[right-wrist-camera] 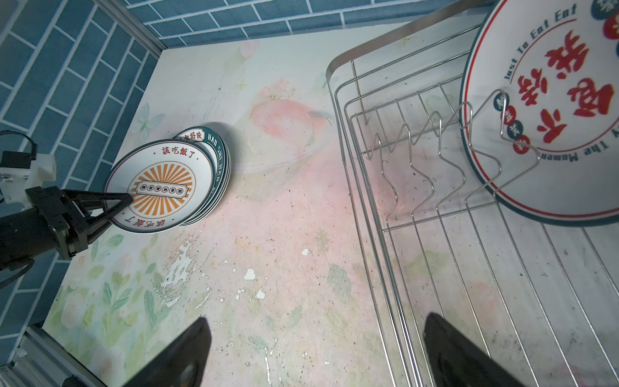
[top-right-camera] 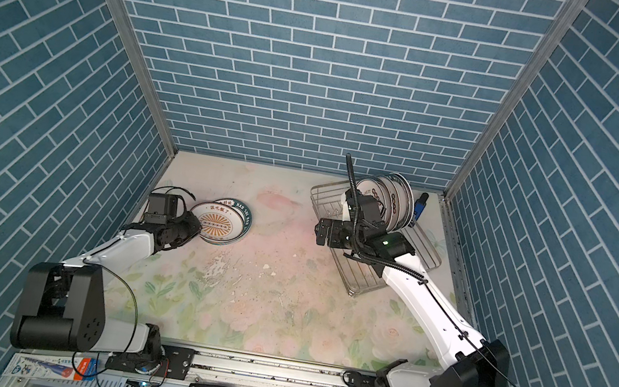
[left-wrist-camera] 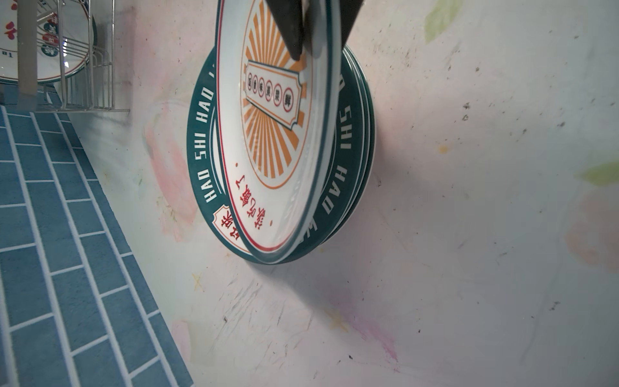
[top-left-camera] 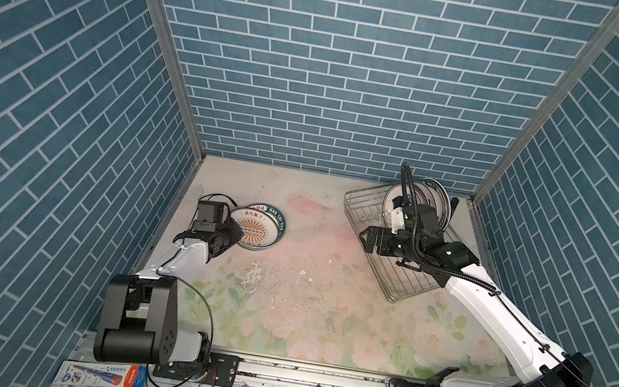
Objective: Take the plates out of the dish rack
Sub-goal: 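Lower the sunburst plate flat onto the table stack with the left gripper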
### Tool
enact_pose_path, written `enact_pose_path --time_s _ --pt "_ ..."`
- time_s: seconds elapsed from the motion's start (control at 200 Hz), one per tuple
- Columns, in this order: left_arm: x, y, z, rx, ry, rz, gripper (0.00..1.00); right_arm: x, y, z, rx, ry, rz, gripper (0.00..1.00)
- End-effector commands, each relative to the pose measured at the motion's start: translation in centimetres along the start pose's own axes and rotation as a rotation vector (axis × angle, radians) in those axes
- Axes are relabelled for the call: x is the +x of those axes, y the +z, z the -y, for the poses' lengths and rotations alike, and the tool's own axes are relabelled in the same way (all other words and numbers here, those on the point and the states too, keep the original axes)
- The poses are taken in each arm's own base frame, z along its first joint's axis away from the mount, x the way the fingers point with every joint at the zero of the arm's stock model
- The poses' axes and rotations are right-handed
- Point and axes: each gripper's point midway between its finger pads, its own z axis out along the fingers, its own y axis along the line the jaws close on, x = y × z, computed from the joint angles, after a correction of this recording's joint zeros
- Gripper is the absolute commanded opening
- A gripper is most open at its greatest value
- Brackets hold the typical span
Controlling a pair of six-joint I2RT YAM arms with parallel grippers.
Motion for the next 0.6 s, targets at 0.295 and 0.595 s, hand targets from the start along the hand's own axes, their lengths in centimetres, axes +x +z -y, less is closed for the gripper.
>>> enact_pose_path --time_s 0.295,0.595 --pt "-1.0 2.1 0.3 -0.008 0.028 -0.012 0.19 1.4 0.8 -0.8 -0.057 -0.04 -0.04 0.99" --pt "-1.0 2.9 0.3 -0.009 0.028 -0.028 0.3 1.8 0.9 -0.9 -0.072 -0.045 -0.054 0.99"
